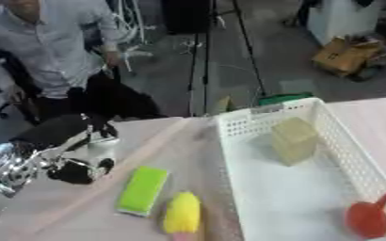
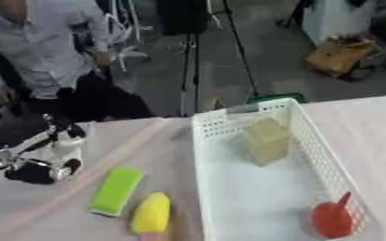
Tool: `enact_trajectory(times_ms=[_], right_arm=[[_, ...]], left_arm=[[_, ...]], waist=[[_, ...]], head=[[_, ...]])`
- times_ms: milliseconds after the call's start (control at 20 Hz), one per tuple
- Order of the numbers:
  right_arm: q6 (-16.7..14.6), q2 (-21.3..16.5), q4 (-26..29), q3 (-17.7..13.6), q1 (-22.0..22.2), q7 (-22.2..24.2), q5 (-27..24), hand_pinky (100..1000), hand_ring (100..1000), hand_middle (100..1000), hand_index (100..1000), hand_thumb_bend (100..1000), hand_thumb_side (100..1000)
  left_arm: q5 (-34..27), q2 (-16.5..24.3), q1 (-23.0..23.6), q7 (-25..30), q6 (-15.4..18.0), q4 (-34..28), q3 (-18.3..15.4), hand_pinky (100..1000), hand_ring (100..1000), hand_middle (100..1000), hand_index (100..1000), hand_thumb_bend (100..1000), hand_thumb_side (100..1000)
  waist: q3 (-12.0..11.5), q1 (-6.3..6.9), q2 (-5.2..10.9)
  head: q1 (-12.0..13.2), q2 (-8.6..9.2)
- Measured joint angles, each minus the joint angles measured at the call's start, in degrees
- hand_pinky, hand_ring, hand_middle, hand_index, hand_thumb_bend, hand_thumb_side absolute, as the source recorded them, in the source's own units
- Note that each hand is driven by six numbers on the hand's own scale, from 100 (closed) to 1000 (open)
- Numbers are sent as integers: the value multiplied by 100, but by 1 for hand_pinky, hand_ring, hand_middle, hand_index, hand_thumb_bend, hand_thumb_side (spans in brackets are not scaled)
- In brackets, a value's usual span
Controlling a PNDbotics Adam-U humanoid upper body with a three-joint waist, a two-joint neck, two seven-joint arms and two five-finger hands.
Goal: Pick up objects on the table and place them in the box.
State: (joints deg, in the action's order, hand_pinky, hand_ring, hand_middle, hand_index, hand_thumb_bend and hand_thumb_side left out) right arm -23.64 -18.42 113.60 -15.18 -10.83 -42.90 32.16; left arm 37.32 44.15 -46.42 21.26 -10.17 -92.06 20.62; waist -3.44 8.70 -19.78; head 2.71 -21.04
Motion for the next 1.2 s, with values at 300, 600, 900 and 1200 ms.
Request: enact_trajectory(times_ms=[300, 600, 900, 1200], right_arm=[[22, -29, 0, 0, -25, 22, -41, 849, 817, 597, 650, 100, 1000], [38, -70, 0, 0, -25, 39, -86, 848, 817, 597, 650, 100, 1000], [45, -101, 0, 2, -21, 53, -158, 848, 817, 598, 649, 100, 1000], [28, -112, 0, 7, 4, 74, -219, 848, 817, 598, 648, 100, 1000]], left_arm=[[-85, 24, -245, 120, 16, -115, 2, 100, 465, 556, 715, 206, 158], [-181, 25, -463, 255, 26, -228, 21, 100, 461, 553, 710, 202, 154], [-230, 9, -793, 405, 84, -317, 132, 100, 459, 551, 707, 211, 152], [-236, -173, -1101, 580, 163, -332, 257, 100, 458, 550, 705, 209, 150]], waist=[[29, 88, 54], [58, 140, 108], [121, 163, 204], [201, 182, 270]], head=[[14, -1], [32, -3], [81, -18], [119, -69]])
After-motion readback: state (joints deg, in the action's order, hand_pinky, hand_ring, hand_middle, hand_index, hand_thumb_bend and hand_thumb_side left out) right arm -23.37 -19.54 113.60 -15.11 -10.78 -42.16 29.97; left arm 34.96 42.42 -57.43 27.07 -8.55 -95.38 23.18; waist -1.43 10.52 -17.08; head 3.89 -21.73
